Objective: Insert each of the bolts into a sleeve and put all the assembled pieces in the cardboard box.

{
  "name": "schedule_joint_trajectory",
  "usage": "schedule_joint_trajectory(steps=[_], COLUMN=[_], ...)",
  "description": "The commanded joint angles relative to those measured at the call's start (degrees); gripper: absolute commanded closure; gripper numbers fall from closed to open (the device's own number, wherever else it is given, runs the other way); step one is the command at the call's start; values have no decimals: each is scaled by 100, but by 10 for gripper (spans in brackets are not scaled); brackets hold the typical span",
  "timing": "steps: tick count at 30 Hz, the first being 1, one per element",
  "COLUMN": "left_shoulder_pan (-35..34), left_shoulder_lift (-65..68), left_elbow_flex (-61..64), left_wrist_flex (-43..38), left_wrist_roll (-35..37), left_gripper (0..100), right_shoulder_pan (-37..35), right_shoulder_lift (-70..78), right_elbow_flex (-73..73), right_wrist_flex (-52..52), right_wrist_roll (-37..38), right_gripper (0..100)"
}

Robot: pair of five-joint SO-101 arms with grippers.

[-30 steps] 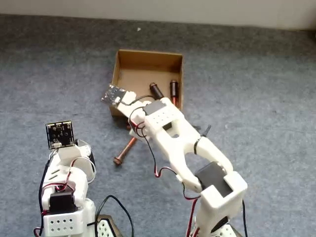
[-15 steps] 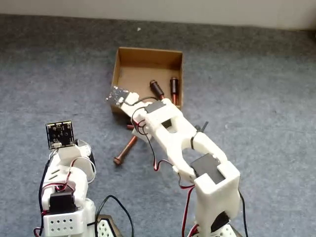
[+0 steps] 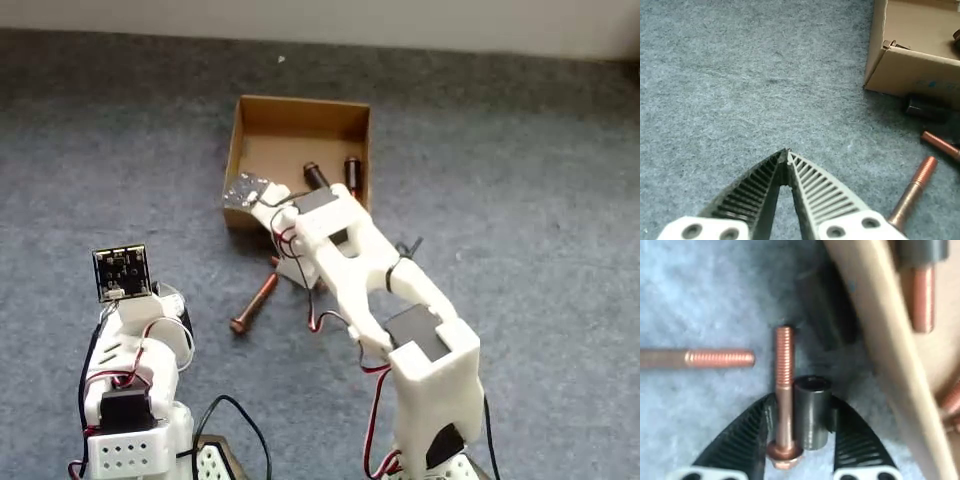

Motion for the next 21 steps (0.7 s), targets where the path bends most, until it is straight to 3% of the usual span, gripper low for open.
schedule_joint_trajectory(steps=[1, 13, 18, 21], left_shoulder_pan=[-40, -40, -40, -40], left_shoulder_lift=[-31, -31, -31, -31], left_elbow_flex=[-224, -224, -233, -233], left_wrist_flex=[18, 18, 18, 18], left_wrist_roll=[-53, -53, -53, -53], left_gripper=[994, 994, 994, 994], right_shoulder_pan=[40, 40, 40, 57], right_shoulder_lift=[-57, -716, -1613, -2088], right_elbow_flex=[-312, -66, 998, 1719], right_wrist_flex=[629, 1279, 857, 259], right_wrist_roll=[44, 18, 18, 26], right_gripper=[968, 960, 820, 810])
